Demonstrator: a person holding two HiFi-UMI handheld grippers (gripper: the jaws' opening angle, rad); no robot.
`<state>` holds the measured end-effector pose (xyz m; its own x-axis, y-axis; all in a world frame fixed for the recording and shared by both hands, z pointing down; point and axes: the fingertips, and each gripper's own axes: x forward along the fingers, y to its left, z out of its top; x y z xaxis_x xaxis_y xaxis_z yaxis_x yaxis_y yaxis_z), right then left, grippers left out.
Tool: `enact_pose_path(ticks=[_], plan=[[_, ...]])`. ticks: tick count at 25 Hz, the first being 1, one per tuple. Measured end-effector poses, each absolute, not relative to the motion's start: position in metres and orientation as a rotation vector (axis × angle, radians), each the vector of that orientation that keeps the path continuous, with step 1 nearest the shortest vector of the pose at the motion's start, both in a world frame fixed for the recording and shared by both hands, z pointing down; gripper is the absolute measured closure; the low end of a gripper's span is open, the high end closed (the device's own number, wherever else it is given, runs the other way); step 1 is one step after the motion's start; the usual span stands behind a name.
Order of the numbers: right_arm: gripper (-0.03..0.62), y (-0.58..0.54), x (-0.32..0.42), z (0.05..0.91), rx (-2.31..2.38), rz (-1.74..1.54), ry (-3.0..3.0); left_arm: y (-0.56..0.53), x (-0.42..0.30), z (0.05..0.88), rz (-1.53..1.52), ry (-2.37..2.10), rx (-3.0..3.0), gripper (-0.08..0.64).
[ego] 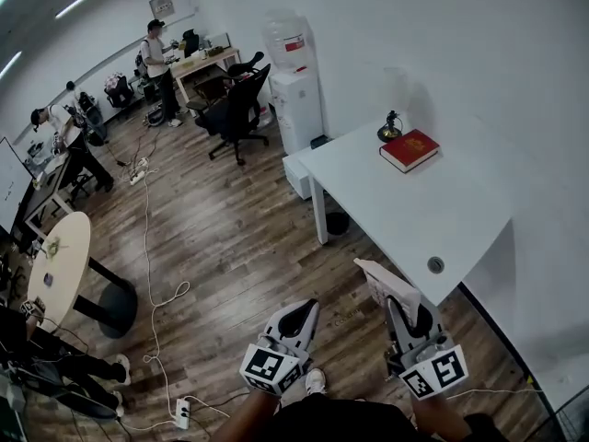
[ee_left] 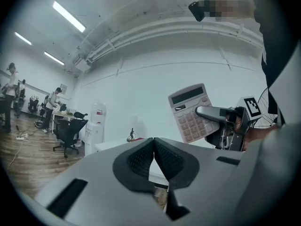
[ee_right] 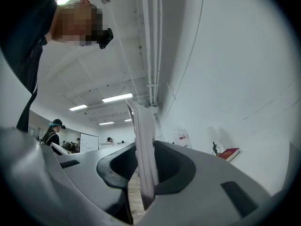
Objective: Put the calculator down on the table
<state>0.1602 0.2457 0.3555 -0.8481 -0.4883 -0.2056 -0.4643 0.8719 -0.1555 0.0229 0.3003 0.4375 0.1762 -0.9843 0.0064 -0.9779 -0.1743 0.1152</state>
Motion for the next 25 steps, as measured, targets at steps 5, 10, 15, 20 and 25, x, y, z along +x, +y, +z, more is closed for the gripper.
enact_pose_path(ticks=[5, 10, 15, 20, 25], plan=[[0.479, 0.232, 0.14, 0.362, -0.735, -0.181, 2.802, 0.289, 0.002, 0.441, -0.118, -1.948, 2.334, 0.541], [0.478, 0.221, 0.117, 0.366, -0.774, -0.218, 2.794, 0.281, -0.019, 0.444, -0.105, -1.916, 2.351, 0.54], [0.478, 0.215, 0.091, 0.368, -0.8, -0.243, 2.775, 0.275, -0.048, 0.447, -0.099, -1.897, 2.365, 0.54], [0.477, 0.209, 0.067, 0.37, -0.815, -0.269, 2.758, 0.269, -0.071, 0.451, -0.098, -1.87, 2.383, 0.54], [0.477, 0.197, 0.045, 0.37, -0.832, -0.28, 2.748, 0.259, -0.088, 0.456, -0.112, -1.855, 2.376, 0.541]])
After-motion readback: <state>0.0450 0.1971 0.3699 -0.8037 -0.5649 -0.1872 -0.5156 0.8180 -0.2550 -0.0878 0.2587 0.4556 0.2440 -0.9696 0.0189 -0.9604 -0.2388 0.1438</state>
